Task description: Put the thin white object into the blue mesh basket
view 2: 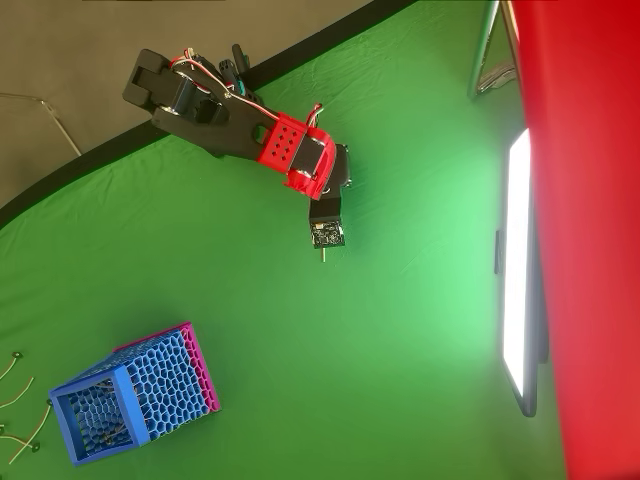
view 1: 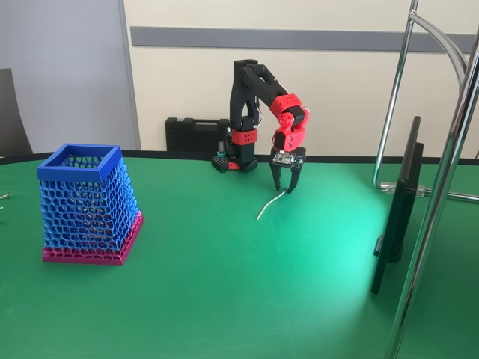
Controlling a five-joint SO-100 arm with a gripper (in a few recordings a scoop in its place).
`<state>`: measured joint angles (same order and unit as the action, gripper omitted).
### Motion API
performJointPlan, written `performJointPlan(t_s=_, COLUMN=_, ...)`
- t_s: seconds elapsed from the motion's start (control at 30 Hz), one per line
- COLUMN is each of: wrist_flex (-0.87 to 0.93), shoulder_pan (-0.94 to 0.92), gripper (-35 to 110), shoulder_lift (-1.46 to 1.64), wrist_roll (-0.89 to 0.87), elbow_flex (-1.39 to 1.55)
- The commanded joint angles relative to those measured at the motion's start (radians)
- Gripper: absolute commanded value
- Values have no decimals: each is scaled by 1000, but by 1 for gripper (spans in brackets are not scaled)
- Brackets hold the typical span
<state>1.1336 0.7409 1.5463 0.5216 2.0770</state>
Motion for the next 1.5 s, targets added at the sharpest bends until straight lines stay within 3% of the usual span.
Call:
performJointPlan(t_s=0.0, wrist_flex=2, shoulder_pan=5, gripper=16, shoulder_lift=-5, wrist_roll=-6, elbow_flex=-28)
performJointPlan(t_s=0.2, wrist_flex=2, shoulder_pan=0, gripper=14, shoulder_lift=-48, wrist_roll=-9, elbow_flex=-38)
performJointPlan(t_s=0.4, wrist_flex=2, shoulder_pan=-11, gripper=1, shoulder_lift=-78, wrist_roll=-9, elbow_flex=-63)
performJointPlan(t_s=0.77, wrist_flex=9, shoulder_pan=-104, gripper=1, shoulder_lift=31, wrist_roll=-43, elbow_flex=-279)
performJointPlan(t_s=1.1, wrist_flex=-104, shoulder_pan=-284, gripper=1, shoulder_lift=117, wrist_roll=-247, elbow_flex=-565)
performJointPlan(t_s=1.47, wrist_flex=-341, shoulder_pan=-638, gripper=1, shoulder_lift=147, wrist_roll=-565, elbow_flex=-733)
